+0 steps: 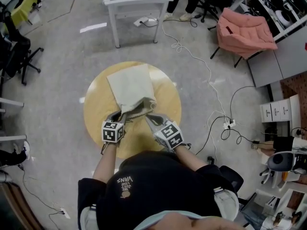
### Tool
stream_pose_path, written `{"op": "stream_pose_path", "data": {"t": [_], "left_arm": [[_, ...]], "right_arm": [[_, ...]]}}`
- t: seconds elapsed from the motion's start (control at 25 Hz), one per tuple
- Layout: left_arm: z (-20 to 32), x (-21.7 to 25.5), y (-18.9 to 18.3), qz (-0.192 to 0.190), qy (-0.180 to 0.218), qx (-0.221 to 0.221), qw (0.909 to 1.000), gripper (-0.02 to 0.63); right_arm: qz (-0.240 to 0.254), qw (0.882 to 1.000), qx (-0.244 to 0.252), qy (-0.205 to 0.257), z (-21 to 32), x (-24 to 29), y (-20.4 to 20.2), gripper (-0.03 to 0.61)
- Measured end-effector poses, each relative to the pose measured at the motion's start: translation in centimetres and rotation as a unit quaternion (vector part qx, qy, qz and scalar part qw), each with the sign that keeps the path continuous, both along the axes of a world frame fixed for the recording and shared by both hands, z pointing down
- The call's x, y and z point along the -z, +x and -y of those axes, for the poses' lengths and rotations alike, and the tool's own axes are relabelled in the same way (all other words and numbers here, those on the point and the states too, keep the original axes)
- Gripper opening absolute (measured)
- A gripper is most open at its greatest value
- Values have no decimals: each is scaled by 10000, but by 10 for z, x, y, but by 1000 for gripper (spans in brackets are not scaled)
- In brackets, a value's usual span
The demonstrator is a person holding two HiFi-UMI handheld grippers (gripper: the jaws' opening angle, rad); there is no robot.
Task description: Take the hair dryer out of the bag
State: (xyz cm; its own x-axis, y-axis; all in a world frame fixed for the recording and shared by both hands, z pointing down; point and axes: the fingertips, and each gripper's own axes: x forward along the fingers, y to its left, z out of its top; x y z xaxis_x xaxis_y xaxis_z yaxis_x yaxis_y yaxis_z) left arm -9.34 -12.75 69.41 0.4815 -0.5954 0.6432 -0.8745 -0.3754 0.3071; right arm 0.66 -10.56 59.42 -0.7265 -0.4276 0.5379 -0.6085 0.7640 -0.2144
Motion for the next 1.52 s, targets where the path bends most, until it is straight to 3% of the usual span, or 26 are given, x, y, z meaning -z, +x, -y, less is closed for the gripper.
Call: {"op": "stream_pose_path", "data": {"t": [0.28,0.52,0.68,1.08,1.12,1.2,1.52], "left_arm": [[1,7,-3,-354,-194,151,9991,55],[4,22,3,-748,-237,349,9963,52],[5,30,3,-851,-243,381,9953,52],[12,43,8,-935,-211,282,9950,52],[12,43,8,-937,-221,287,9949,52],[13,43,9,-946,-230,303,9948,52],[18,46,11,-948,-251,285,9948,52]], "right_arm": [[-355,9982,389,291,6,-15,-15,-2],[-1248,9824,1011,958,11,-36,-26,0],[-1490,9747,1183,1176,13,-51,-37,0],[-1319,9645,1620,1618,15,-55,-63,0],[-1292,9637,1651,1653,17,-55,-65,9],[-1274,9611,1752,1715,22,-54,-68,87],[-1389,9570,1883,1717,40,-63,-68,120]]}}
